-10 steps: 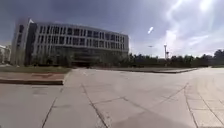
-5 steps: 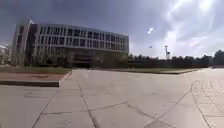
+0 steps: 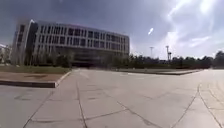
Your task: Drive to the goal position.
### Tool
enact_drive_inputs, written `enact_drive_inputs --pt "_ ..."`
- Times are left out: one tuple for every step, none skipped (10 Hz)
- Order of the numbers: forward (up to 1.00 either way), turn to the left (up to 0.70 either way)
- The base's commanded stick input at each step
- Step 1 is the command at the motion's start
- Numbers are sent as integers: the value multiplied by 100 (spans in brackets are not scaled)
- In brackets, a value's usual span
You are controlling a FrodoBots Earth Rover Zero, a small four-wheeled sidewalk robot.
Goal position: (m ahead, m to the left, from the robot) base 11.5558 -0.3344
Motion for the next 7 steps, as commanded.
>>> enact_drive_inputs --pt "50 0" --pt "50 0" --pt "50 0" --pt "50 0" --pt "50 0" --pt "50 0" --pt "50 0"
